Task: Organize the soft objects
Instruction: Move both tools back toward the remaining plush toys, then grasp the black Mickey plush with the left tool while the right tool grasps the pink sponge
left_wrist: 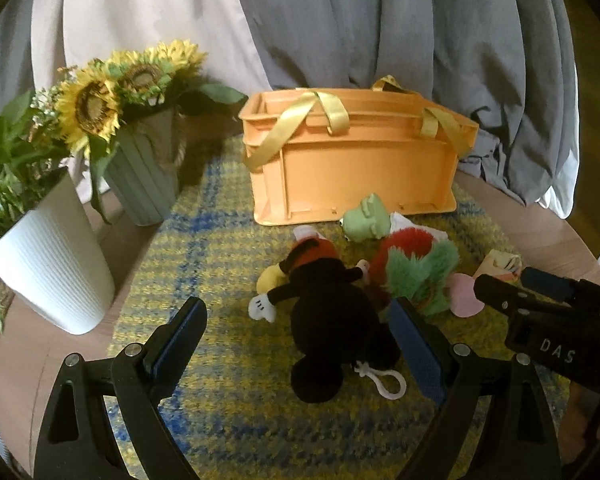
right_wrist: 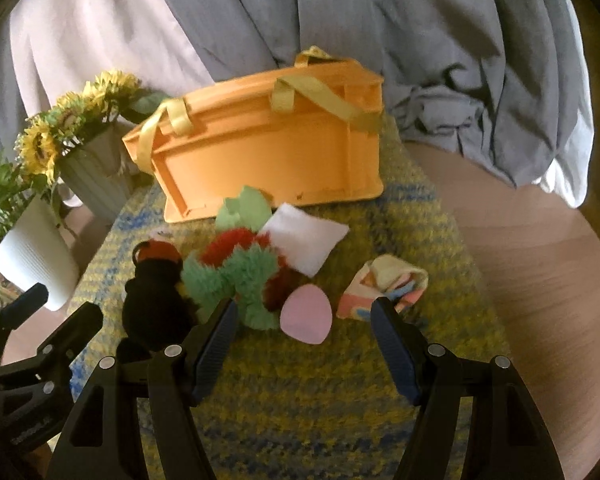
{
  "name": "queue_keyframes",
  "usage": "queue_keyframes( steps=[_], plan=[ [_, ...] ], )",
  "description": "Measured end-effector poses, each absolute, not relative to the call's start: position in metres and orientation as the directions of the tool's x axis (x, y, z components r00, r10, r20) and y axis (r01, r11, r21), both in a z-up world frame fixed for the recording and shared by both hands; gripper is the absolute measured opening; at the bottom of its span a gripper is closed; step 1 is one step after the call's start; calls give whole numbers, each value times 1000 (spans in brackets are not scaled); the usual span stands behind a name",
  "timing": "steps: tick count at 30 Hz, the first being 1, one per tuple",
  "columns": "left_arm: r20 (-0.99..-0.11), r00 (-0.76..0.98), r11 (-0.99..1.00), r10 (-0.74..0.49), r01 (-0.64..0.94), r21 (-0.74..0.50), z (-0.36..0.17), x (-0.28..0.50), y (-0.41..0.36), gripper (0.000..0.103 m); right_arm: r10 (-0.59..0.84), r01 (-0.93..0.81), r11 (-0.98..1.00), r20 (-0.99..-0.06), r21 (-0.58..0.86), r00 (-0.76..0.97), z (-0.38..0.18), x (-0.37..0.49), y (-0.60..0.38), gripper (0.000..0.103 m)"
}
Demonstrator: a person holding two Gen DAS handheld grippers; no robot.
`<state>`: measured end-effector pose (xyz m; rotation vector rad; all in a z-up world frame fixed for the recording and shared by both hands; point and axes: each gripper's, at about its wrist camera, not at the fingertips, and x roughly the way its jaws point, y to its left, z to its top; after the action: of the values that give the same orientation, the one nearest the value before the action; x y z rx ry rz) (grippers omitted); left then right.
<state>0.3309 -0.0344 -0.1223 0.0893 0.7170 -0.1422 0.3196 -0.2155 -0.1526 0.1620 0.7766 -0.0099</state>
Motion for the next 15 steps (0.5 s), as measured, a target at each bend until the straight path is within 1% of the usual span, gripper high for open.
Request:
queue_keyframes(
  steps=[8,15],
  plan=[
    [-686,720,982,-104,185,46,-138,348,-43,93,38,101,984,-728,146,684,-168,332,-222,69],
    [-706,700,980,-108,195,44,-147,362,-49,93,60,110,978,-749,176,660,-180,340,-225,64]
  ],
)
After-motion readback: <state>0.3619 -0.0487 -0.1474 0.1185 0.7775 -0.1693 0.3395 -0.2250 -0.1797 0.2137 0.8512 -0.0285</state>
